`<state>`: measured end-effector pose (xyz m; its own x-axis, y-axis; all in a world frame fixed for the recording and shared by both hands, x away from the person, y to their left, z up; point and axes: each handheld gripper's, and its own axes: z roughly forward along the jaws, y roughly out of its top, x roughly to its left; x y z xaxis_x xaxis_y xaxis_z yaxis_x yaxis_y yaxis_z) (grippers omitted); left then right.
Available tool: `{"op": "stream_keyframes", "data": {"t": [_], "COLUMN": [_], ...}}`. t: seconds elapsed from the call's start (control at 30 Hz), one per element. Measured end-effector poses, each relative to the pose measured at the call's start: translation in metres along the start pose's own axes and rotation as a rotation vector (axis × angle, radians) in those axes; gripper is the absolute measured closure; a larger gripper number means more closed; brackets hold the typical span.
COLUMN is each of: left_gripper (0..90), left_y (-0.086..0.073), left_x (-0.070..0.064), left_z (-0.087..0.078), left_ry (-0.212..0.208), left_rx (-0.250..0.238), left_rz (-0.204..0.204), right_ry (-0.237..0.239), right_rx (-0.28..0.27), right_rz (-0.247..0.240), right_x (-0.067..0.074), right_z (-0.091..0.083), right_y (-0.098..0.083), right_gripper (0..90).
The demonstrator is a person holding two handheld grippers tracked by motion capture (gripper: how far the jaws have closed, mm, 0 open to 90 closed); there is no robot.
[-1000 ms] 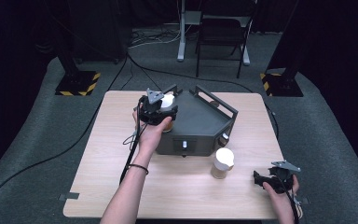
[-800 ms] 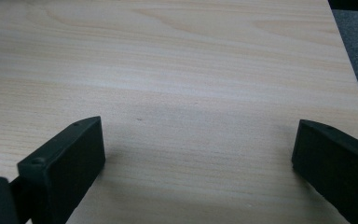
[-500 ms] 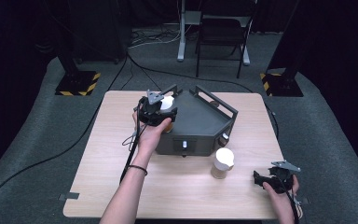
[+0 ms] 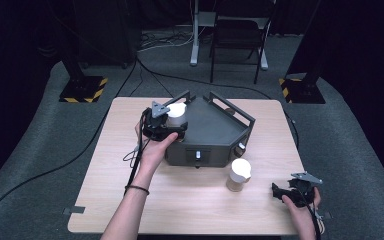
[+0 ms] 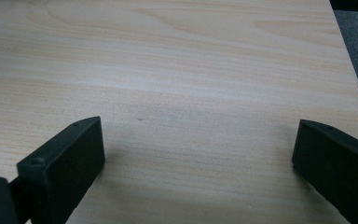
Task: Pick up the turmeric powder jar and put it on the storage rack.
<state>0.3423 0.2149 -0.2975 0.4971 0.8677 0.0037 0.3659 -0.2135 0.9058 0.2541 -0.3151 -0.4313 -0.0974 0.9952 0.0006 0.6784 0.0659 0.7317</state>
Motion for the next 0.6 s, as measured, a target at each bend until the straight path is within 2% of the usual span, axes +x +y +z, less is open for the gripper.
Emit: {"op": "stream_keyframes", "data": {"t": [0.2,0.3,0.47,0.6], "left_gripper": [6.9,5.8,5.3,4.8], "left_y": [-0.018,-0.029,-0.047,-0.061], "left_x": [0.008,0.016,0.021,0.026], "left_z": [-0.016,-0.025,-0.037,-0.047], "left_ry": [-0.015,-0.03,-0.022,-0.023], "left_rx": [-0.019,-0.019,-0.039,-0.031], "left_rz": [-0.016,-0.036,-0.046,-0.047], "right_ry": [0.001,0.001,0.0,0.0], "right_rx": [0.0,0.0,0.0,0.0], "right_rz": [-0.001,-0.001,-0.001,-0.001], "right_x": [0.0,0.0,0.0,0.0], "right_z": [0.0,0.0,0.0,0.0], "right_y": [0.0,0.0,0.0,0.0], "right_gripper": [1.5,1.5,1.5,1.5]}}
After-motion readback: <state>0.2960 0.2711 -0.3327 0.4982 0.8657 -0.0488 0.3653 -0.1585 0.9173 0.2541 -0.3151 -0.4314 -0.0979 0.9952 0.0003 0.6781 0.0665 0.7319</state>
